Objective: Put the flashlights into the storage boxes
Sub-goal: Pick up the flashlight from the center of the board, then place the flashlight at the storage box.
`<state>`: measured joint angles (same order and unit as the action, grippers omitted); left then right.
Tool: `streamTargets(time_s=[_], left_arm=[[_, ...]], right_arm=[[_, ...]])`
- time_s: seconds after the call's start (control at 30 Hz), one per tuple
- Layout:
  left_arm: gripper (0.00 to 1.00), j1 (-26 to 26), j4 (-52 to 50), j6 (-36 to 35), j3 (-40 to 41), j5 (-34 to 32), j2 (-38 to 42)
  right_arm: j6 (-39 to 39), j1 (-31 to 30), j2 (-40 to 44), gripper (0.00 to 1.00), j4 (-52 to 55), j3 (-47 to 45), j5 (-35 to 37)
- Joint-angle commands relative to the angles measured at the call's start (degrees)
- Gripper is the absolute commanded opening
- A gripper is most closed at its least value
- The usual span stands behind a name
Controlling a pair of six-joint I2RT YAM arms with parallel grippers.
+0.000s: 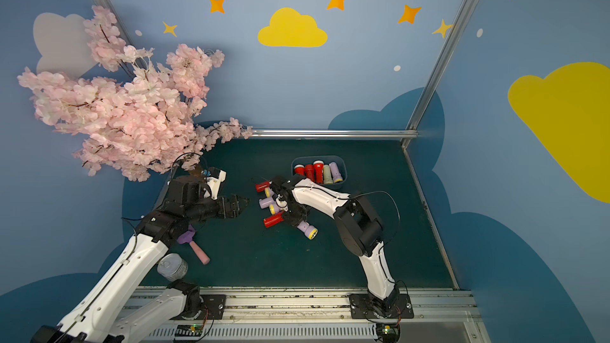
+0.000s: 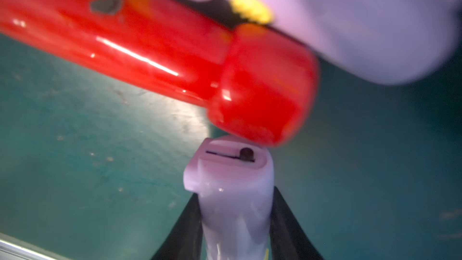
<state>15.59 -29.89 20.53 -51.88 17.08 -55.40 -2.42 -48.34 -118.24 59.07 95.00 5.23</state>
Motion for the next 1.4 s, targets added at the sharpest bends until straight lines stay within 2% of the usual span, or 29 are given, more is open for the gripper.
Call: streamTargets(time_s=[0.0, 0.37, 0.53, 0.9, 1.37], left_arm=[[0.99, -0.27, 2.87, -1.79, -2.05, 2.14, -2.39], [0.99, -0.20, 7.95, -2.96, -8.21, 4.02, -13.23], [0.99, -0.13, 9.71, -3.38, -12.96, 5.48, -19.46], [0.99, 0.14, 9.57, -5.12, -24.87, 8.29, -31.80], [0.99, 0.71, 9.06, -4.49, -29.92, 7.88, -37.21]], right_arm=[[-0.35, 2.72, 2.58, 0.19, 1.11, 4.33, 2.39], [-2.41, 11.68, -2.16, 0.19, 1.69, 15.73, 4.29], [-3.73, 15.76, -7.18, 0.19, 1.88, 24.30, 7.59], [-5.15, 23.56, -19.07, 0.20, 0.48, 39.86, 8.22], [-3.87, 29.52, -25.76, 0.23, -2.73, 44.36, 8.48]])
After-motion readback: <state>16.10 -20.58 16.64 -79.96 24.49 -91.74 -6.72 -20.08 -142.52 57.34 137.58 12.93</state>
